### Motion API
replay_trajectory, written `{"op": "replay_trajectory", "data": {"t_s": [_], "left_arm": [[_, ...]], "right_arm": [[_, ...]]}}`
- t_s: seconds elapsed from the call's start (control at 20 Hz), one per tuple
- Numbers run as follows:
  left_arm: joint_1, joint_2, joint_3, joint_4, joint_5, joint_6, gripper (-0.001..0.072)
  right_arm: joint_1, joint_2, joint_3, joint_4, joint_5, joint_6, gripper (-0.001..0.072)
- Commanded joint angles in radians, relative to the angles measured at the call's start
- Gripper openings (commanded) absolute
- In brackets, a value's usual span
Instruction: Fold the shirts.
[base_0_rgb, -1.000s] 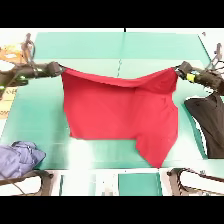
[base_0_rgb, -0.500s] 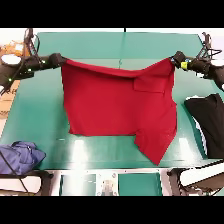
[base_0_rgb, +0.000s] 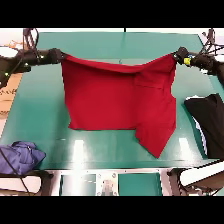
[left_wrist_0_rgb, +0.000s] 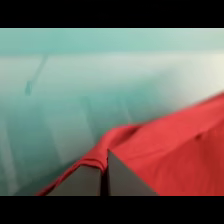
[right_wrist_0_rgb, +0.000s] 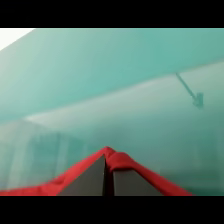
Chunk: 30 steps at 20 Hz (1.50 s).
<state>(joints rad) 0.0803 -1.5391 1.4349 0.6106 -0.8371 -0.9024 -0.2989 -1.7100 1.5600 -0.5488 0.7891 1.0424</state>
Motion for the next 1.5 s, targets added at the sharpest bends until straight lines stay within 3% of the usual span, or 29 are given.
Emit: {"op": "replay_trajectory", "data": {"t_s": [0.0, 0.15, 0.45, 0.85, 0.9, 0.95, 1.0, 1.15, 1.2, 1.25, 1.3, 1.35, 1.45], "left_arm": [[0.000, -0.002, -0.060, 0.181, -0.077, -0.108, 0.0020], [0.000, -0.015, -0.181, 0.246, -0.069, -0.140, 0.0020], [0.000, -0.108, -0.253, 0.246, -0.045, -0.141, 0.0020], [0.000, -0.111, -0.245, 0.211, -0.069, -0.145, 0.0022], [0.000, -0.110, -0.234, 0.210, -0.083, -0.145, 0.0035], [0.000, -0.110, -0.216, 0.212, -0.109, -0.145, 0.0255], [0.005, -0.110, -0.187, 0.219, -0.154, -0.161, 0.0494], [0.037, -0.109, -0.046, 0.307, -0.367, -0.298, 0.0492], [0.055, -0.109, 0.011, 0.359, -0.454, -0.364, 0.0428], [0.072, -0.109, 0.060, 0.394, -0.535, -0.402, 0.0148], [0.089, -0.107, 0.097, 0.405, -0.609, -0.413, 0.0019], [0.098, -0.092, 0.104, 0.404, -0.631, -0.434, 0.0019], [0.093, -0.020, 0.064, 0.441, -0.627, -0.453, 0.0017]], "right_arm": [[-0.029, -0.001, 0.000, -0.180, 0.147, 0.088, 0.0015], [-0.047, -0.001, -0.047, -0.319, 0.244, 0.107, 0.0015], [-0.047, -0.001, -0.210, -0.422, 0.235, 0.107, 0.0015], [-0.047, -0.001, -0.229, -0.436, 0.241, 0.107, 0.0019], [-0.047, -0.001, -0.227, -0.436, 0.253, 0.107, 0.0140], [-0.048, -0.001, -0.217, -0.438, 0.272, 0.107, 0.0300], [-0.053, 0.001, -0.193, -0.453, 0.311, 0.117, 0.0319], [-0.095, 0.023, -0.098, -0.568, 0.464, 0.252, 0.0313], [-0.116, 0.043, -0.087, -0.589, 0.505, 0.271, 0.0227], [-0.140, 0.071, -0.092, -0.589, 0.536, 0.280, 0.0143], [-0.163, 0.109, -0.113, -0.589, 0.553, 0.299, 0.0092], [-0.185, 0.158, -0.153, -0.590, 0.564, 0.304, 0.0017], [-0.226, 0.283, -0.283, -0.591, 0.566, 0.327, 0.0016]]}}
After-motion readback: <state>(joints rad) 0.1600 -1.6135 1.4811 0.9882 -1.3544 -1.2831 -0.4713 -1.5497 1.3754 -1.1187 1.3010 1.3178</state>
